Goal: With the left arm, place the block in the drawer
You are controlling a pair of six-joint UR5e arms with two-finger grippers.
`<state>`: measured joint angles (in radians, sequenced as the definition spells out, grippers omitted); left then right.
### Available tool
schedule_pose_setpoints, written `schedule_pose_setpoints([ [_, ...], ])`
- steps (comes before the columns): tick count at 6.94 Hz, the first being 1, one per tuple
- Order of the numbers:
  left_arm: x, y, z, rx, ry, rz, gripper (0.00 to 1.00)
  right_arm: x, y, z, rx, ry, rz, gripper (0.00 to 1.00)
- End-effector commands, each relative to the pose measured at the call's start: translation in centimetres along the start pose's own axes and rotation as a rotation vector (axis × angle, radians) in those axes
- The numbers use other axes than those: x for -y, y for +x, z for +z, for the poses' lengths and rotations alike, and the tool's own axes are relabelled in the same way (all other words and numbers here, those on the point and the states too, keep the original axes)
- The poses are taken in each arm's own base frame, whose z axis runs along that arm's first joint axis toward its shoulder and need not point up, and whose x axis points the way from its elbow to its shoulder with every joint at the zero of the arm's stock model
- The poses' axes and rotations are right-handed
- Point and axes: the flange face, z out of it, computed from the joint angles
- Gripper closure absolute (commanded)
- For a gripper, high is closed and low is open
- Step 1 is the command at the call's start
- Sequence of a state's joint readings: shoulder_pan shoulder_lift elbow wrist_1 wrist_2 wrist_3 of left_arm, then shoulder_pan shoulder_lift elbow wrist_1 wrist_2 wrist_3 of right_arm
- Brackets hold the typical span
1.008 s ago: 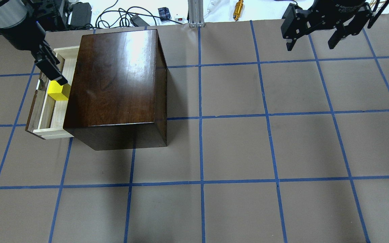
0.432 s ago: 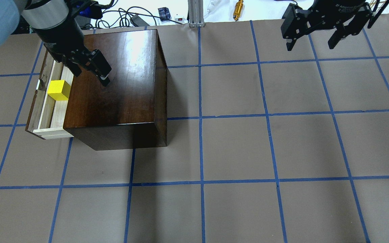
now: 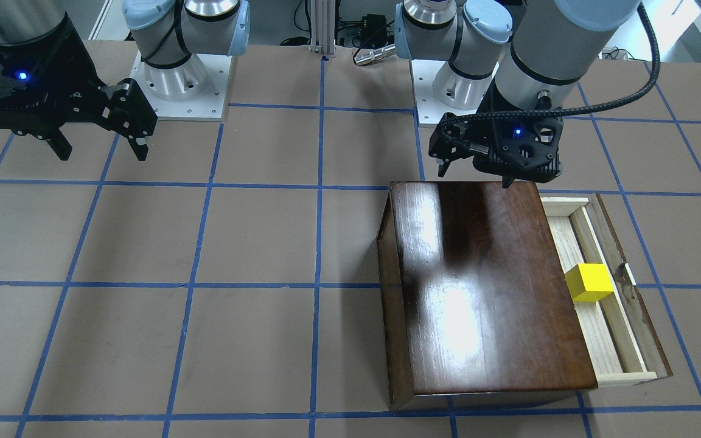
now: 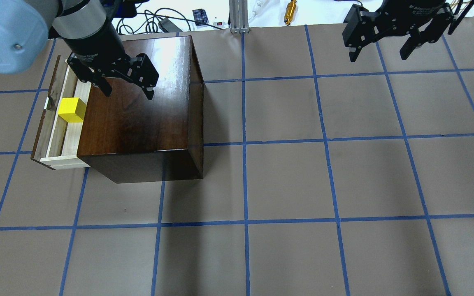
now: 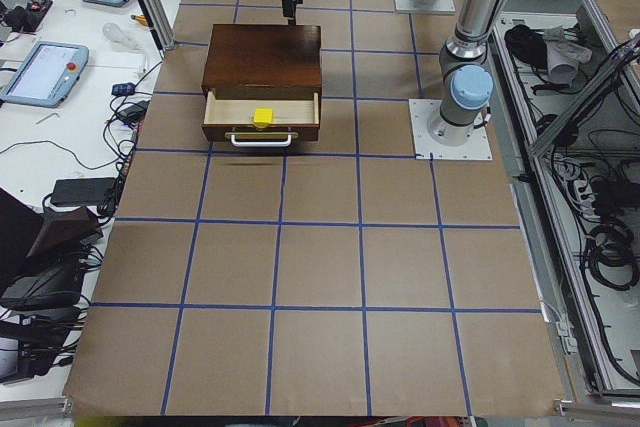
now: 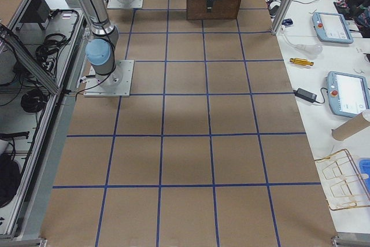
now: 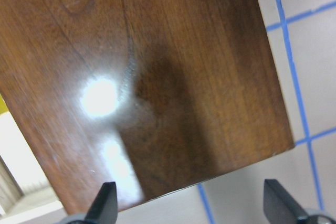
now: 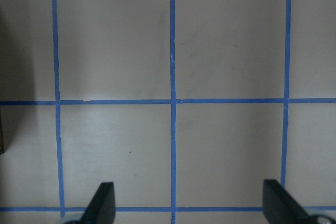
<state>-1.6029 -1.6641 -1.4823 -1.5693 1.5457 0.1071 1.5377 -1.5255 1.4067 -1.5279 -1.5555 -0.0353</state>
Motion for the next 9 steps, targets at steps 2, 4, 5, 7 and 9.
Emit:
schedule_pose_setpoints([
  [2,1.2,-0.5,0.0,0.01,0.132,-0.054,0.0,0.0,0.0,0.0,0.0,-0.001,0.001,0.0],
  [4,1.1,-1.7,0.2,0.013,0.125,-0.073,0.0,0.0,0.0,0.0,-0.002,0.001,0.001,0.0],
  [5,1.1,-2.0,0.1,0.016,0.12,-0.076,0.0,0.0,0.0,0.0,0.0,-0.001,-0.001,0.0],
  [7,1.0,-1.7,0.3,0.015,0.112,-0.072,0.0,0.0,0.0,0.0,-0.001,-0.001,-0.001,0.0],
  [9,1.0,-1.8,0.3,0.015,0.112,-0.074,0.0,0.0,0.0,0.0,-0.002,-0.001,0.001,0.0],
])
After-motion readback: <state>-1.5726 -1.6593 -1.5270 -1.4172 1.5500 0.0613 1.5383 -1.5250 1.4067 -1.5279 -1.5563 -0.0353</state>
